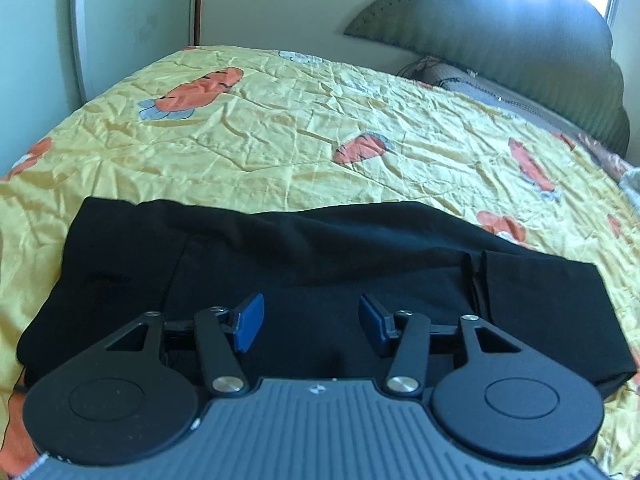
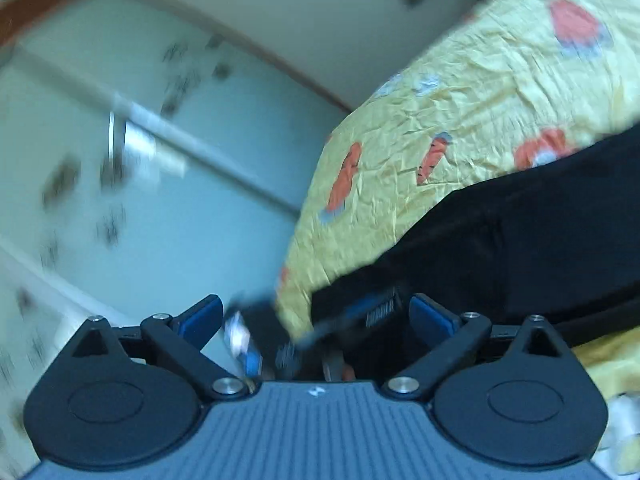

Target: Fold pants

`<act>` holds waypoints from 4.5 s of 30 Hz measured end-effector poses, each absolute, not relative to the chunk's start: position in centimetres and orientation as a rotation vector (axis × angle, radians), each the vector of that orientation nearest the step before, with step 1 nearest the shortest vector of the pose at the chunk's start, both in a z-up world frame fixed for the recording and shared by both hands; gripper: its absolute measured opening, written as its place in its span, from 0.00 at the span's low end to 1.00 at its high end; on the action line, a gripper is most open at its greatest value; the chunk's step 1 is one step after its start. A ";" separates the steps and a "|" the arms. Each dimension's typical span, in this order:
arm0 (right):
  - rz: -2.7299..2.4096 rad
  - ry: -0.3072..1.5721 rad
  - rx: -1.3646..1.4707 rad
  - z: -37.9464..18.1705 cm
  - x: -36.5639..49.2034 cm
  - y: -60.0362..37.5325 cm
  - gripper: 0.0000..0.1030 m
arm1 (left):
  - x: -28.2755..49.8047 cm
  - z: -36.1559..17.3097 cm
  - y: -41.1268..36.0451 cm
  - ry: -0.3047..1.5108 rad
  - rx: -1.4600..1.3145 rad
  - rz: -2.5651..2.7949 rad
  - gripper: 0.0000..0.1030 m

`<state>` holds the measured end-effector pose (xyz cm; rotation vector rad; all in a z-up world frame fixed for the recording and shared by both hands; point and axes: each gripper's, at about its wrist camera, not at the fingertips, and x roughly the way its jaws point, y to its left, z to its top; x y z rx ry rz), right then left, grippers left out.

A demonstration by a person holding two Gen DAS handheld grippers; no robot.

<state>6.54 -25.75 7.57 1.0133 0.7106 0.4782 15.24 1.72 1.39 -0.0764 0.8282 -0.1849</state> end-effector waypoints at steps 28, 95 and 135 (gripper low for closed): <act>0.398 0.327 -0.598 -2.2 2.8 -2.4 0.94 | 12.4 1.8 11.1 0.756 0.031 0.049 0.70; 0.549 0.304 -0.631 -2.9 5.3 2.8 0.09 | 12.3 -2.6 21.8 0.878 -0.966 -0.169 0.66; 0.655 0.609 0.222 3.3 14.2 -10.4 0.14 | 12.2 4.6 7.7 0.621 -0.365 -0.153 0.20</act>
